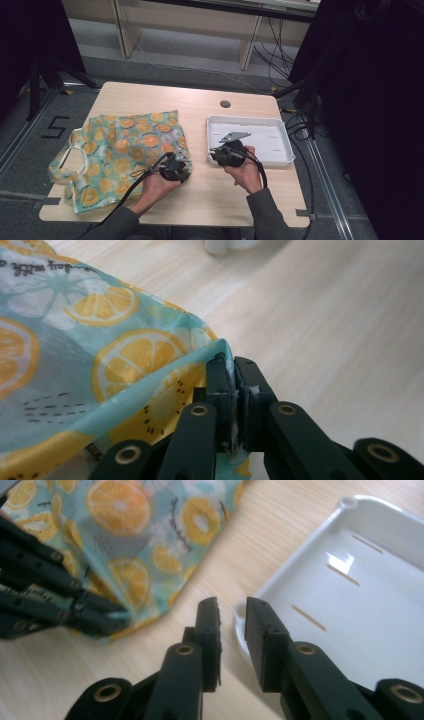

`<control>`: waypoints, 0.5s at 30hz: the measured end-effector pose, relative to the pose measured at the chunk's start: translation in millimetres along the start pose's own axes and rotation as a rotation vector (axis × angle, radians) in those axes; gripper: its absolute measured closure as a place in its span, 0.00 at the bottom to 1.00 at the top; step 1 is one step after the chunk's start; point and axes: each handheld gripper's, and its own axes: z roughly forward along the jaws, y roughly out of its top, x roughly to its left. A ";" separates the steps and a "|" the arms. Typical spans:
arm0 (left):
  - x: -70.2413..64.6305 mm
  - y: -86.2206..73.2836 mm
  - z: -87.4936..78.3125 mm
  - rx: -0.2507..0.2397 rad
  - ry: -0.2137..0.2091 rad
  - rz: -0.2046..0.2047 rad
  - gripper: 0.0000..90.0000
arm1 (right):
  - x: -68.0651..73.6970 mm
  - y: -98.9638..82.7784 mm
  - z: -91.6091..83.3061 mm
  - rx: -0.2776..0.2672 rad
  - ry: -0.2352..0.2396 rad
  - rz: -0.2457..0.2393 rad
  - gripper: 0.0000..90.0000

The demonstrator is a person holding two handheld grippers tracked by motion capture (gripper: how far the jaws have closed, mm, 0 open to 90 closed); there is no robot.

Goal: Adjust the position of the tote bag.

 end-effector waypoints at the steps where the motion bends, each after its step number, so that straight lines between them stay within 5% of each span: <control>1: 0.8 3.4 2.1 -0.002 0.000 -0.015 0.93 | -1.0 -3.1 -1.7 0.002 -0.013 0.008 0.83; 5: 0.4 13.5 1.3 -0.013 -0.029 -0.056 0.76 | -2.8 -9.8 -4.0 -0.006 -0.025 0.031 0.80; 7: 0.3 15.7 -13.0 0.016 -0.054 -0.039 0.62 | -3.1 -11.4 -4.6 0.015 -0.023 0.014 0.77; 8: 1.8 15.8 -33.5 0.009 -0.062 -0.028 0.51 | 0.0 -12.5 -4.5 0.022 -0.016 0.019 0.73; 9: 1.8 15.8 -33.5 0.009 -0.062 -0.028 0.49 | 0.0 -12.5 -4.5 0.022 -0.016 0.019 0.73; 11: 9.3 11.5 -66.8 -0.004 -0.046 0.013 0.47 | 4.7 -13.0 -2.3 0.004 -0.008 0.015 0.67; 15: 36.8 -9.9 -126.6 -0.018 0.012 -0.005 0.41 | 19.1 -11.7 -0.5 0.020 0.049 0.001 0.58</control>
